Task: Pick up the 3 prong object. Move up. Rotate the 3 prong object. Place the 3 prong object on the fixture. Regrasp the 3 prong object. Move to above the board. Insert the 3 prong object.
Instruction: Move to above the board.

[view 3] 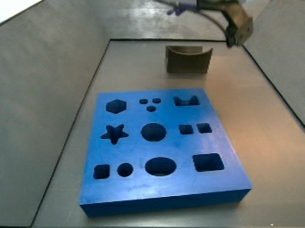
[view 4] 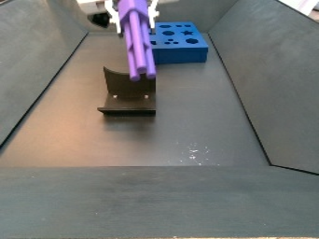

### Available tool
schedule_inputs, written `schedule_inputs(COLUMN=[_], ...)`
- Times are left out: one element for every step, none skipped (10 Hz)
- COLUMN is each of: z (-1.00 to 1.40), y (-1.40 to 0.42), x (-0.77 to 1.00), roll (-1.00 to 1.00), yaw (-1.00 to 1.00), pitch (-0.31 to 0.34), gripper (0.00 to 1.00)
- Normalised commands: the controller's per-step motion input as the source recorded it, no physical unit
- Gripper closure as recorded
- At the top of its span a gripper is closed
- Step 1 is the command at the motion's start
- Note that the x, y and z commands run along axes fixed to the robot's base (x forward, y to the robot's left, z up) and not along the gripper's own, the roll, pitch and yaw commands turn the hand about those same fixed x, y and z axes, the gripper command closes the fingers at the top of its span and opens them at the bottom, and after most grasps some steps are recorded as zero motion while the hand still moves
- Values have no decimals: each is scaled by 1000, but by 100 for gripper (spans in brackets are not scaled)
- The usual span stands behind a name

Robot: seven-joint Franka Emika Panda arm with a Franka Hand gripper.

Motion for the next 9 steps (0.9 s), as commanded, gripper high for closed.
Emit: schedule_inputs(z=[848,739,525,359,458,428,451,448,452], y=[93,70,36,22,-1000,-1000,-1000,-1000,-1000], x=[-112,-94,-65,-54,-341,-337,-364,-375,-385], roll=[-54,-51,-46,-46,-1000,-1000,-1000,-1000,-1000], yaw=[45,27,-5,-22,-70,-72,-82,-88,-97], pitch=[-65,-66,-55,-37,-108,-108,-117,-121,-122], gripper=[100,100,100,100,100,100,100,100,100])
